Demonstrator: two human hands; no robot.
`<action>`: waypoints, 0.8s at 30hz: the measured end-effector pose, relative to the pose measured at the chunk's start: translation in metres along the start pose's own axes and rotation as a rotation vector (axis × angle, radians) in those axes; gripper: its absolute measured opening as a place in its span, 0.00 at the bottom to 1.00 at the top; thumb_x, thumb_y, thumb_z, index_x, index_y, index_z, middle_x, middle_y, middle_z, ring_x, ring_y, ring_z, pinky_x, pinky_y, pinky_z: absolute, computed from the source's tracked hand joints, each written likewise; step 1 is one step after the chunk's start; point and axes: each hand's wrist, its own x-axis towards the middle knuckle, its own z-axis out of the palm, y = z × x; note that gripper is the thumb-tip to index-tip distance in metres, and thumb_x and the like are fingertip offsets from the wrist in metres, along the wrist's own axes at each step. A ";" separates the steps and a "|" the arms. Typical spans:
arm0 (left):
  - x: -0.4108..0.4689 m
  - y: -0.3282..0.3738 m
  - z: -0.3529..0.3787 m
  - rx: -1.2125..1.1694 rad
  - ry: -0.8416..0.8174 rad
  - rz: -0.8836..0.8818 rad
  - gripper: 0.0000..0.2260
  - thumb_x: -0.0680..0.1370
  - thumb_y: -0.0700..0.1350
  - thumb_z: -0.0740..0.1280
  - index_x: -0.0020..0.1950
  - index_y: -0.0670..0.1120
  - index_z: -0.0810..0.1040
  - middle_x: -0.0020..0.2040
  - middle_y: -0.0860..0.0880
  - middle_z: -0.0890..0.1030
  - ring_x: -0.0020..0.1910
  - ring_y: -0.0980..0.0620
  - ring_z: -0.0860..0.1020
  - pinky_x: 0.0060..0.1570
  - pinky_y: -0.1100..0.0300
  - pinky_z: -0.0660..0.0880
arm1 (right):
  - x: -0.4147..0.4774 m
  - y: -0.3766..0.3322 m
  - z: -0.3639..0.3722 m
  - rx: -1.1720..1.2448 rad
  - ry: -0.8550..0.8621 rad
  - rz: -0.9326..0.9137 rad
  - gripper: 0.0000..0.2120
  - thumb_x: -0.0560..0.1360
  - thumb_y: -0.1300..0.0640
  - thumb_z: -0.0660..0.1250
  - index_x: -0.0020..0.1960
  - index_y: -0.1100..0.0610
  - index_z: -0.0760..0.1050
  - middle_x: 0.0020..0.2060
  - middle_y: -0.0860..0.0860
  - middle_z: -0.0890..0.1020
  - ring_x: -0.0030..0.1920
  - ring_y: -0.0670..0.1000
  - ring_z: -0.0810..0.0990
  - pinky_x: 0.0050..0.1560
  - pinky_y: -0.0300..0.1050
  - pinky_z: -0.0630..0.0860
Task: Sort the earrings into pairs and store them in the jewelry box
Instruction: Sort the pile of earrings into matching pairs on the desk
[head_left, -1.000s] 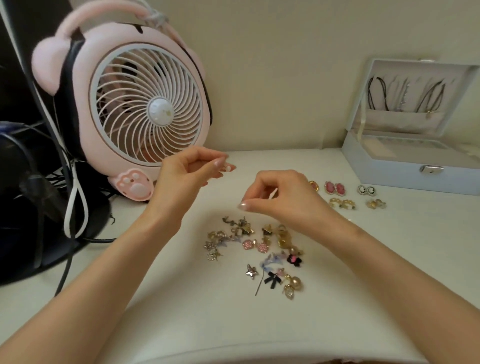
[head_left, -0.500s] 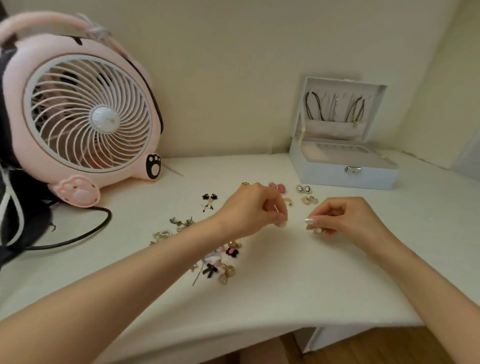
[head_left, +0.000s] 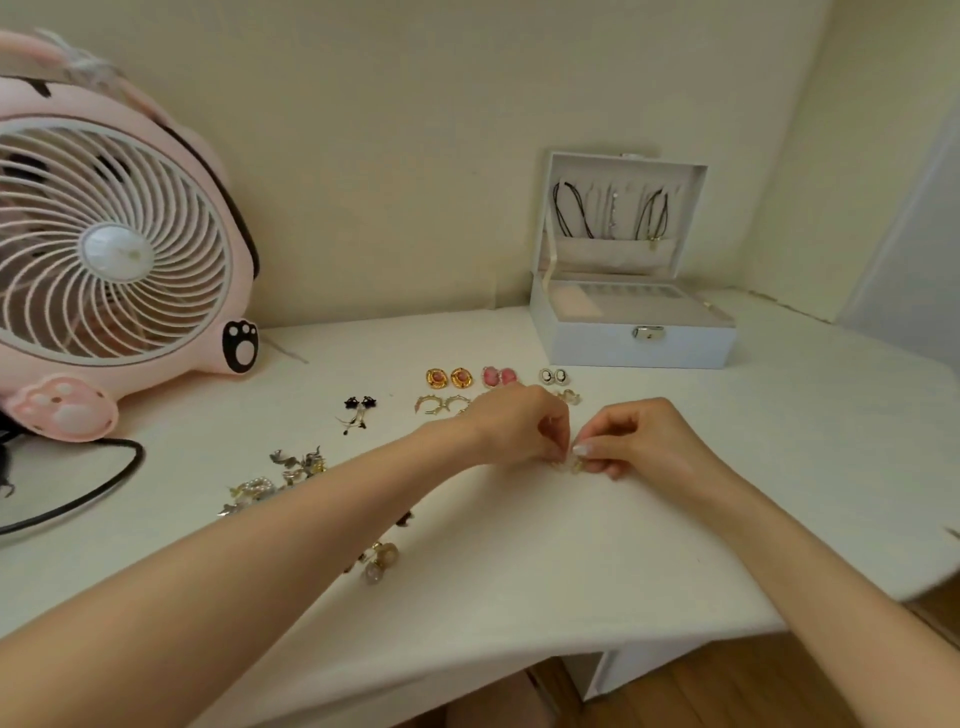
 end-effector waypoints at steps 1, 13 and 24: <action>0.003 -0.002 0.000 0.025 0.006 -0.003 0.03 0.72 0.46 0.71 0.42 0.51 0.78 0.33 0.59 0.72 0.54 0.49 0.71 0.61 0.52 0.65 | 0.003 0.000 0.000 -0.011 0.005 -0.005 0.01 0.69 0.66 0.72 0.38 0.63 0.81 0.32 0.59 0.83 0.30 0.45 0.79 0.29 0.34 0.73; 0.018 -0.011 -0.001 0.088 0.123 0.021 0.06 0.72 0.46 0.71 0.47 0.48 0.80 0.38 0.56 0.75 0.42 0.54 0.70 0.47 0.60 0.63 | 0.017 0.002 -0.001 0.126 -0.032 -0.043 0.03 0.69 0.71 0.70 0.39 0.65 0.80 0.29 0.56 0.81 0.30 0.49 0.80 0.34 0.36 0.78; 0.019 -0.013 0.002 0.059 0.128 0.025 0.07 0.71 0.46 0.72 0.48 0.48 0.81 0.45 0.52 0.82 0.42 0.54 0.71 0.52 0.56 0.64 | 0.020 0.007 0.002 -0.072 0.075 -0.033 0.07 0.67 0.67 0.74 0.34 0.57 0.81 0.28 0.55 0.80 0.27 0.45 0.73 0.31 0.34 0.72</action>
